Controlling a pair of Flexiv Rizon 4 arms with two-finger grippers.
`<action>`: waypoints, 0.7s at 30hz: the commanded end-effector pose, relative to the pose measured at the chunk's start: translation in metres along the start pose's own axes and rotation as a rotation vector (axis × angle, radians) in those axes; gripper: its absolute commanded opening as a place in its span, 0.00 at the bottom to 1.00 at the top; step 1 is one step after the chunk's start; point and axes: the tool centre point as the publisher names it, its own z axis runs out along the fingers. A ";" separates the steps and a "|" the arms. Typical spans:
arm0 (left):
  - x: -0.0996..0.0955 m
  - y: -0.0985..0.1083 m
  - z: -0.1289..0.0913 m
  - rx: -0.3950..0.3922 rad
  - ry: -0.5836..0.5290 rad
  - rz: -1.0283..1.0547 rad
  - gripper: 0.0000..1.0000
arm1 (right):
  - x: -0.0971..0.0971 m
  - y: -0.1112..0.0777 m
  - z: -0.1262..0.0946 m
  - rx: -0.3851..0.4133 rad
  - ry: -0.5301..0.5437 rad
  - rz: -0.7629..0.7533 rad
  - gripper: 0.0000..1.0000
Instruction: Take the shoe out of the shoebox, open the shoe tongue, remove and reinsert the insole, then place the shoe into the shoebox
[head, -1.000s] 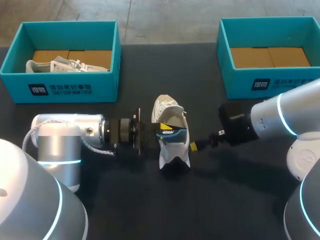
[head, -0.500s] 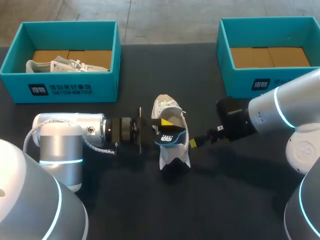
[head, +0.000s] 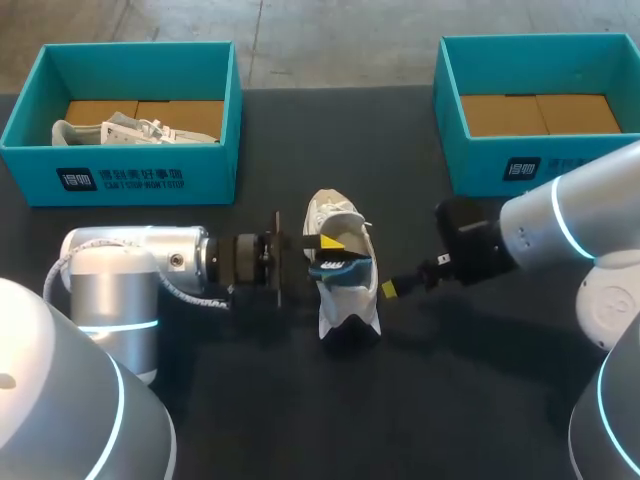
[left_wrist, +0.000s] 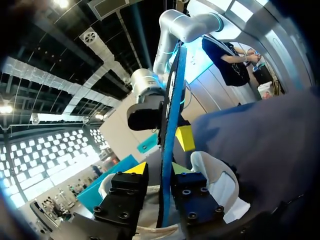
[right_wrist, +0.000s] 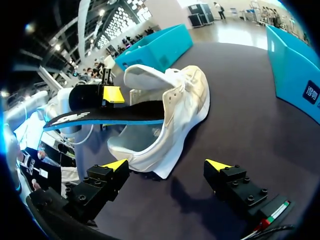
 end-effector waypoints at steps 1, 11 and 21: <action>0.004 -0.004 -0.002 -0.001 0.007 -0.007 0.19 | 0.003 0.000 -0.005 0.010 -0.010 0.003 1.00; 0.014 0.005 0.002 -0.014 0.052 -0.020 0.00 | 0.007 0.001 -0.002 0.018 0.004 -0.025 1.00; 0.016 0.017 0.006 -0.038 0.067 -0.032 0.00 | 0.009 0.000 0.008 0.050 0.030 -0.062 1.00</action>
